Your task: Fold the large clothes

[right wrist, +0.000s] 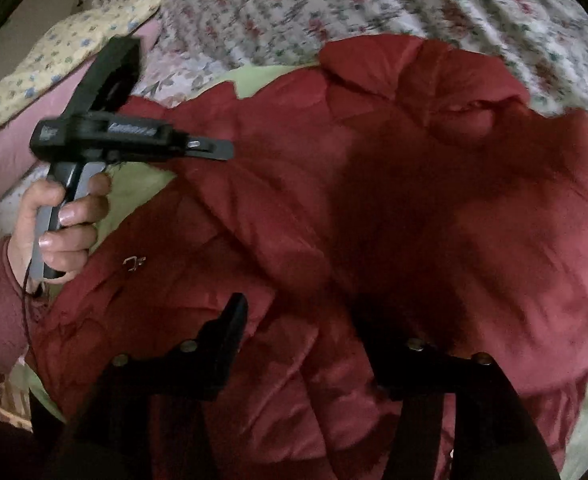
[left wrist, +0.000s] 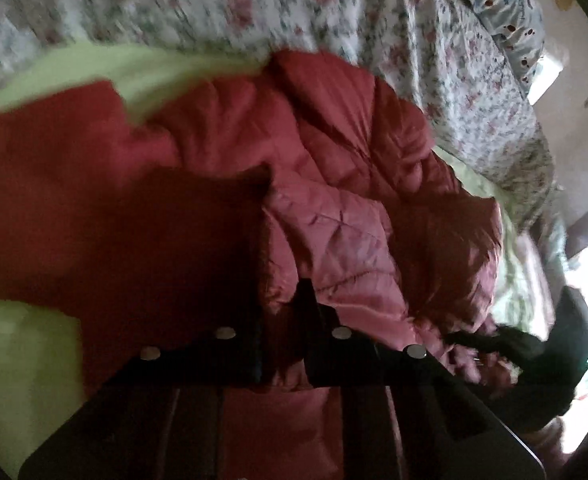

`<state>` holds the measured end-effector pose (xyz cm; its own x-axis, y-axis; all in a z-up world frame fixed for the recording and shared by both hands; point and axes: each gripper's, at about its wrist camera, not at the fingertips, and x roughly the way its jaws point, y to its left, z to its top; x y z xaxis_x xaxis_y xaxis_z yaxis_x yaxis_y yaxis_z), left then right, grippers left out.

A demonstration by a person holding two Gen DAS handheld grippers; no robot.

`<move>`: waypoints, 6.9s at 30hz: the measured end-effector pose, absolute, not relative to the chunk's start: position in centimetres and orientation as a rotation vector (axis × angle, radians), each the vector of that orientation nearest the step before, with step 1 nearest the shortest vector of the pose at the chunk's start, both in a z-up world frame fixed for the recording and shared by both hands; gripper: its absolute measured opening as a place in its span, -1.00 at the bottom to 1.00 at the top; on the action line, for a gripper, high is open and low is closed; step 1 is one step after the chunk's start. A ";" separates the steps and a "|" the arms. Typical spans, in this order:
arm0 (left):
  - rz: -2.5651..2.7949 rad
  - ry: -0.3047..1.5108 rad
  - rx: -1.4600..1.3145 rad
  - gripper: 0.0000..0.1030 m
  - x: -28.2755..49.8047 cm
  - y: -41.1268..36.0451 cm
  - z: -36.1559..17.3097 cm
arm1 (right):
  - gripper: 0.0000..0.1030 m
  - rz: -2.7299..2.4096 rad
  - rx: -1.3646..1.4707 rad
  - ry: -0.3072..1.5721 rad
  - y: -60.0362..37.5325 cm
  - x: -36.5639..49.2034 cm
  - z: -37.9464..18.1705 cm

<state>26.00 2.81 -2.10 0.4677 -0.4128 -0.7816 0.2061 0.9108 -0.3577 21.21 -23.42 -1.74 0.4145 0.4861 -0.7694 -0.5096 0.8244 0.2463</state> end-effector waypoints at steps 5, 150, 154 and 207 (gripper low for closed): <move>-0.309 0.926 -0.196 -0.76 25.3 4.5 -1.5 | 0.12 0.439 0.026 0.857 -26.9 21.6 0.3; -0.309 0.787 -0.051 -0.26 22.6 -5.4 0.6 | -0.91 0.195 0.569 0.772 -39.1 25.0 -0.6; -0.241 0.866 -0.069 -0.26 25.8 -2.5 -2.0 | -0.92 0.176 0.525 0.771 -38.8 25.1 -0.8; -0.045 0.908 -0.030 0.48 19.0 2.5 -0.7 | -0.90 0.159 0.404 0.908 -35.1 24.8 -3.9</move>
